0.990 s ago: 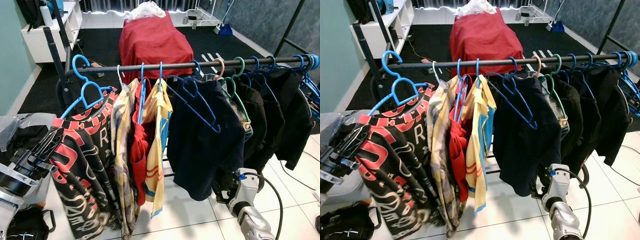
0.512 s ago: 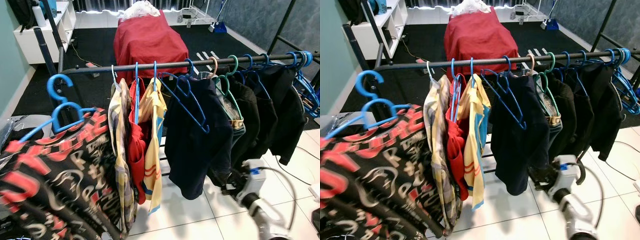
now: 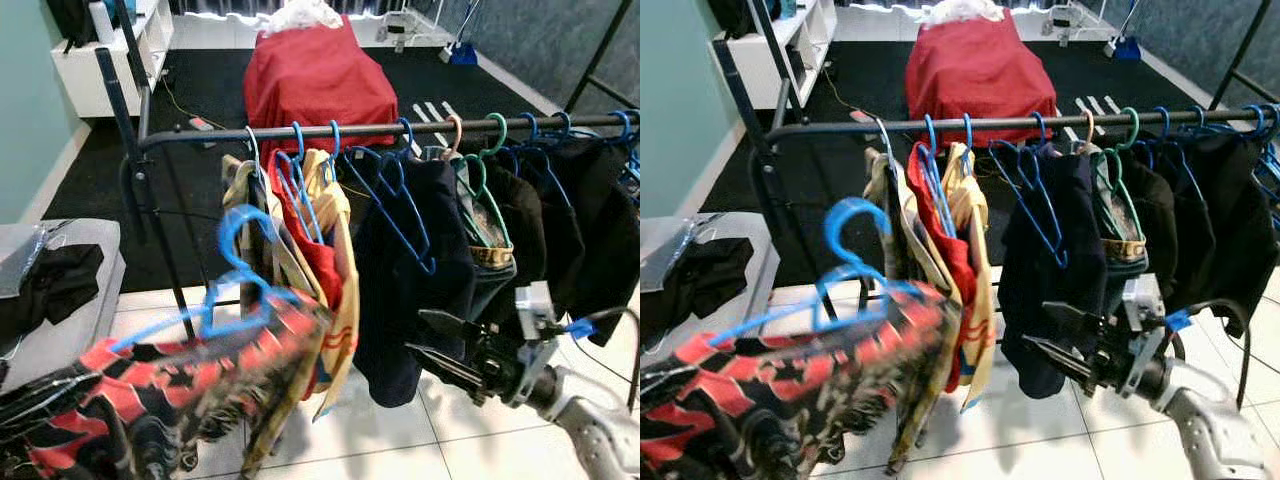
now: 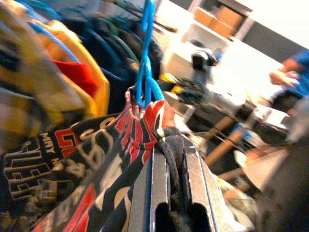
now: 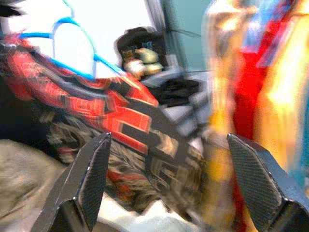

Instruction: Hang hanger

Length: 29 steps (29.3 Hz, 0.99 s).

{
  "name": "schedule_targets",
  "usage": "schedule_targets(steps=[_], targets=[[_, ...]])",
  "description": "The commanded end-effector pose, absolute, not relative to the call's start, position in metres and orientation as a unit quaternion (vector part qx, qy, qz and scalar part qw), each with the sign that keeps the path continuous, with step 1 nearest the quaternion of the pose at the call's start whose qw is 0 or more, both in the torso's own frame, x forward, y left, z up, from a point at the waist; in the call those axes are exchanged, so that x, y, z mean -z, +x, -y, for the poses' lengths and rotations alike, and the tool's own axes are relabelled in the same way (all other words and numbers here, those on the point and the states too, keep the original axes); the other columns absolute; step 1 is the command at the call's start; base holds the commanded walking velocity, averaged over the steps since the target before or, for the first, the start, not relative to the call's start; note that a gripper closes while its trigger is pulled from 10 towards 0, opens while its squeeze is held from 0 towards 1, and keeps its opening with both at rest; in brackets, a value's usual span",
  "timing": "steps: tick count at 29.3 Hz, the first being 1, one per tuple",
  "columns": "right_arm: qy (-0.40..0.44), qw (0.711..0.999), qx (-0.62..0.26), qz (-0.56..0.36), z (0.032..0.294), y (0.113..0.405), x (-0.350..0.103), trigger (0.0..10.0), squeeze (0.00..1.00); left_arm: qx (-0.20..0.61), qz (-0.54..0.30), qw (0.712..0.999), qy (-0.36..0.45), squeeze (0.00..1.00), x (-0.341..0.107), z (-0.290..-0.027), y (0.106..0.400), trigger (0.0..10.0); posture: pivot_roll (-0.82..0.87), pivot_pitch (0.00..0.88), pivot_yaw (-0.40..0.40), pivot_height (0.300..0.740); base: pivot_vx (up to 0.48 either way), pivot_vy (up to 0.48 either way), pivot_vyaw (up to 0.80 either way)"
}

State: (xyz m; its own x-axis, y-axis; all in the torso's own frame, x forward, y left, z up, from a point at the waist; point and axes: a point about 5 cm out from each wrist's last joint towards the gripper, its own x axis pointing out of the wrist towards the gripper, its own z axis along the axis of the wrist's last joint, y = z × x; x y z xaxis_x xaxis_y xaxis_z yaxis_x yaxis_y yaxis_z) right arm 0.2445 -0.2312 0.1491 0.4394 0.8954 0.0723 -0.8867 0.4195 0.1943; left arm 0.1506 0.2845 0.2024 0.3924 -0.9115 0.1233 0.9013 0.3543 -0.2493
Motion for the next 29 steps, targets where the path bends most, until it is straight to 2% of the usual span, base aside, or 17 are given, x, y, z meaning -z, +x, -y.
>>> schedule_targets(steps=[1, 3, 4, 5, 7, 9, 12, 14, 18, 23, 29], targets=[[0.108, 0.822, -0.559, -0.015, 0.227, 0.239, -0.161, 10.0, 0.0, 0.598, -0.017, 0.79, -0.135, 0.0, -0.21, -0.273, 0.152, 10.0, -0.02, 0.094, -0.04, 0.74, 0.0, 0.0, 0.0], [0.097, 0.799, -0.593, -0.009, 0.221, 0.232, -0.175, 10.0, 0.0, 0.635, -0.014, 0.762, -0.124, 0.0, -0.212, -0.255, 0.156, 10.0, -0.03, 0.089, -0.042, 0.74, 0.0, 0.0, 0.0], [0.097, 0.799, -0.593, -0.009, 0.221, 0.232, -0.175, 10.0, 0.0, 0.635, -0.014, 0.762, -0.124, 0.0, -0.212, -0.255, 0.156, 10.0, -0.03, 0.089, -0.042, 0.74, 0.0, 0.0, 0.0], [0.087, 0.79, -0.607, -0.006, 0.218, 0.23, -0.181, 10.0, 0.0, 0.656, -0.003, 0.745, -0.123, 0.0, -0.215, -0.243, 0.159, 10.0, -0.03, 0.084, -0.044, 0.74, 0.0, 0.0, 0.0], [0.087, 0.79, -0.607, -0.006, 0.218, 0.23, -0.181, 10.0, 0.0, 0.656, -0.003, 0.745, -0.123, 0.0, -0.215, -0.243, 0.159, 10.0, -0.03, 0.084, -0.044, 0.74, 0.0, 0.0, 0.0], [0.076, 0.773, -0.629, -0.001, 0.214, 0.227, -0.195, 10.0, 0.0, 0.692, 0.018, 0.711, -0.121, 0.0, -0.22, -0.222, 0.164, 10.0, -0.04, 0.083, -0.045, 0.74, 0.0, 0.0, 0.0], [0.073, 0.764, -0.641, 0.0, 0.211, 0.225, -0.201, 10.0, 0.0, 0.708, 0.025, 0.696, -0.118, 0.0, -0.222, -0.213, 0.166, 10.0, -0.05, 0.083, -0.042, 0.74, 0.0, 0.0, 0.0], [0.066, 0.753, -0.655, -0.016, 0.204, 0.226, -0.207, 10.0, 0.0, 0.726, 0.039, 0.679, -0.102, 0.0, -0.225, -0.194, 0.175, 10.0, -0.05, 0.081, -0.042, 0.74, 0.0, 0.0, 0.0], [0.068, 0.747, -0.661, -0.028, 0.197, 0.225, -0.209, 10.0, 0.0, 0.729, 0.05, 0.676, -0.09, 0.0, -0.226, -0.184, 0.183, 10.0, -0.05, 0.081, -0.038, 0.74, 0.0, 0.0, 0.0], [0.077, 0.739, -0.669, -0.025, 0.188, 0.22, -0.214, 10.0, 0.0, 0.72, 0.055, 0.687, -0.08, 0.0, -0.222, -0.175, 0.195, 10.0, -0.06, 0.08, -0.032, 0.74, 0.0, 0.0, 0.0], [0.109, 0.751, -0.651, 0.003, 0.197, 0.218, -0.221, 10.0, 0.0, 0.7, 0.041, 0.71, -0.063, 0.0, -0.215, -0.171, 0.204, 10.0, -0.06, 0.084, -0.03, 0.74, 0.0, 0.0, 0.0]])
